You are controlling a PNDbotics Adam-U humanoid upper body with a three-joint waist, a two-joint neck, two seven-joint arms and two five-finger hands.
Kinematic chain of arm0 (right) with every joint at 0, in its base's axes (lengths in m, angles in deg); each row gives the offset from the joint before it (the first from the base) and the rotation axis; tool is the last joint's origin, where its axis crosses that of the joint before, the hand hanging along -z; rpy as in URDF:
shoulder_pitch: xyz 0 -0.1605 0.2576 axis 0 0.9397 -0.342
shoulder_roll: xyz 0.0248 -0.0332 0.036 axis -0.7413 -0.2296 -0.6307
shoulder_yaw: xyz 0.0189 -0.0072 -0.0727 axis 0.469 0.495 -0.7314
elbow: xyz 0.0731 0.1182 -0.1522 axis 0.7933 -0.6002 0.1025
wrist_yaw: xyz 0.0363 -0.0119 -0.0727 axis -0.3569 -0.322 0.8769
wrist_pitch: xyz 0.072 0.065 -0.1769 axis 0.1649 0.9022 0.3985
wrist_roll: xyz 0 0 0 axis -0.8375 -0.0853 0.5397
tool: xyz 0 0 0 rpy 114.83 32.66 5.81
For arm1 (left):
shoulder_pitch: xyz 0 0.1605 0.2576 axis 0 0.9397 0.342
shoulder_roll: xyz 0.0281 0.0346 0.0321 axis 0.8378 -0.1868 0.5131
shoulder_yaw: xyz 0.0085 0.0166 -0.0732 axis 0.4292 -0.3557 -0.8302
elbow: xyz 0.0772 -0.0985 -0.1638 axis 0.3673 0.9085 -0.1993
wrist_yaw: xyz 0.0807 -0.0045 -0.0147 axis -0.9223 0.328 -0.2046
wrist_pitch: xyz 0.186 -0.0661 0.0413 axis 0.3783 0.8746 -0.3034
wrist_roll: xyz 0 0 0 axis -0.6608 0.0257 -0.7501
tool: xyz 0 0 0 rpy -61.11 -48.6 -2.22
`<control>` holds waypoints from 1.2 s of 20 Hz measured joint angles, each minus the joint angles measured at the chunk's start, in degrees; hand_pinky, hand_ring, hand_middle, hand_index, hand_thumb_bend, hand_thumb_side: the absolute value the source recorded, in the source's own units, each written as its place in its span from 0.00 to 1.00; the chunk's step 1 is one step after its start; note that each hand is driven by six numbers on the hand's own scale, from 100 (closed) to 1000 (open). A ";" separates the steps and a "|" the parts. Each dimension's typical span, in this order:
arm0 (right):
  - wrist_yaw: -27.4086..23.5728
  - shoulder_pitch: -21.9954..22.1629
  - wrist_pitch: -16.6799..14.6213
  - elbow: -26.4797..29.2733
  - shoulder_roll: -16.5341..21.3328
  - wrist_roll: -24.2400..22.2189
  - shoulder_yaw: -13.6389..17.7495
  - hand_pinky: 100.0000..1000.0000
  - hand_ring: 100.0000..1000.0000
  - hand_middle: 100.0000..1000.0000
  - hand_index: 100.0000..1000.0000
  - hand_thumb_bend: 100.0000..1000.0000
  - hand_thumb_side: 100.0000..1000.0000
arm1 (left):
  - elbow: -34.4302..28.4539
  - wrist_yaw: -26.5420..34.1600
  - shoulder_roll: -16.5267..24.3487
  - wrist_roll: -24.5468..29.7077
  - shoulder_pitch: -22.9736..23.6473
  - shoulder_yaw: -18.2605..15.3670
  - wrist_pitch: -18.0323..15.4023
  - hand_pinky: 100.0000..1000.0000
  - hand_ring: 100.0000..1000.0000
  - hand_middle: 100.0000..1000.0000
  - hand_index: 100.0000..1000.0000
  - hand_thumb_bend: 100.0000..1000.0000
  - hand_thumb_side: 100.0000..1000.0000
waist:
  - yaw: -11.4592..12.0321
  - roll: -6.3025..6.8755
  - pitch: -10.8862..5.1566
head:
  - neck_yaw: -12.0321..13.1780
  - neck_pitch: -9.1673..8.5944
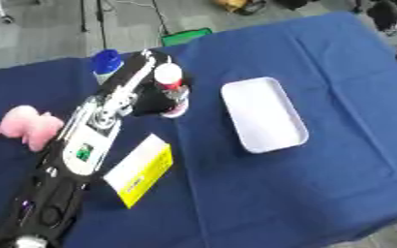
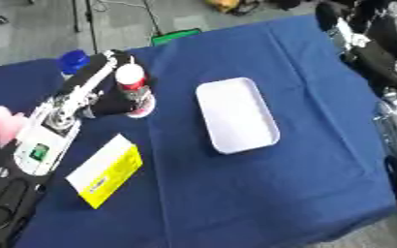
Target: Pick up objects on the table and place them in the box.
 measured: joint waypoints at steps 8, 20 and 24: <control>-0.09 -1.64 -0.13 0.59 -0.86 -0.19 -0.34 0.81 0.83 0.86 0.83 0.43 0.42 | 6.82 -4.70 -3.18 -3.43 -2.53 -1.60 -4.07 0.12 0.27 0.45 0.60 0.01 0.46 | -3.81 -0.06 0.03 | -0.27 -1.11; -0.01 -3.96 -0.47 1.84 -1.83 -0.82 -1.28 0.81 0.83 0.86 0.84 0.41 0.44 | 8.95 -11.89 -4.41 -4.95 -3.69 -2.22 -6.38 0.20 0.35 0.48 0.63 0.05 0.48 | -10.47 -0.06 0.03 | 0.52 -2.05; -0.01 -4.44 -0.51 2.04 -2.17 -1.06 -1.55 0.81 0.83 0.86 0.84 0.42 0.42 | 9.84 -16.97 -4.52 -3.64 -3.69 -2.19 -6.76 0.44 0.56 0.68 0.75 0.32 0.53 | -11.67 -0.06 0.03 | 0.76 -2.31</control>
